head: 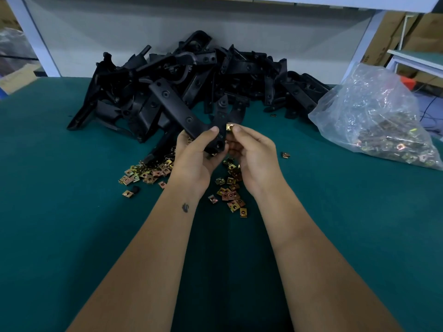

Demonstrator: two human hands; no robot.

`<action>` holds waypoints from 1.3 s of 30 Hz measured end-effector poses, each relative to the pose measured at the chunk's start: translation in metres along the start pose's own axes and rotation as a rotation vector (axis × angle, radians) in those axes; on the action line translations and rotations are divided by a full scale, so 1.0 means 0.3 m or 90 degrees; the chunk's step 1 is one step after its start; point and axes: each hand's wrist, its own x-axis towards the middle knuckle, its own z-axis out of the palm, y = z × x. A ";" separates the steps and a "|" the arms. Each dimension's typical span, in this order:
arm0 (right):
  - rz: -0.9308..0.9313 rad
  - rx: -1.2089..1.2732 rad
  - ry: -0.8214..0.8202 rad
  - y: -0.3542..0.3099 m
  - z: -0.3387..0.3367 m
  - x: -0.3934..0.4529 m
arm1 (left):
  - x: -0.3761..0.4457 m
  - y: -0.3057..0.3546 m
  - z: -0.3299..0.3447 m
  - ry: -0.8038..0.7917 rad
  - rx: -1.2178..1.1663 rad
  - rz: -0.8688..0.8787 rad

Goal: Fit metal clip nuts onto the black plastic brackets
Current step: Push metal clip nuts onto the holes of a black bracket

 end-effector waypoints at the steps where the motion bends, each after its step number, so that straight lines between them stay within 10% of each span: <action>1: 0.005 0.020 0.001 -0.002 0.000 0.000 | 0.000 0.000 -0.002 -0.009 0.000 -0.004; 39: 0.000 -0.064 -0.032 0.003 0.040 -0.023 | 0.002 -0.004 -0.027 -0.044 0.067 -0.020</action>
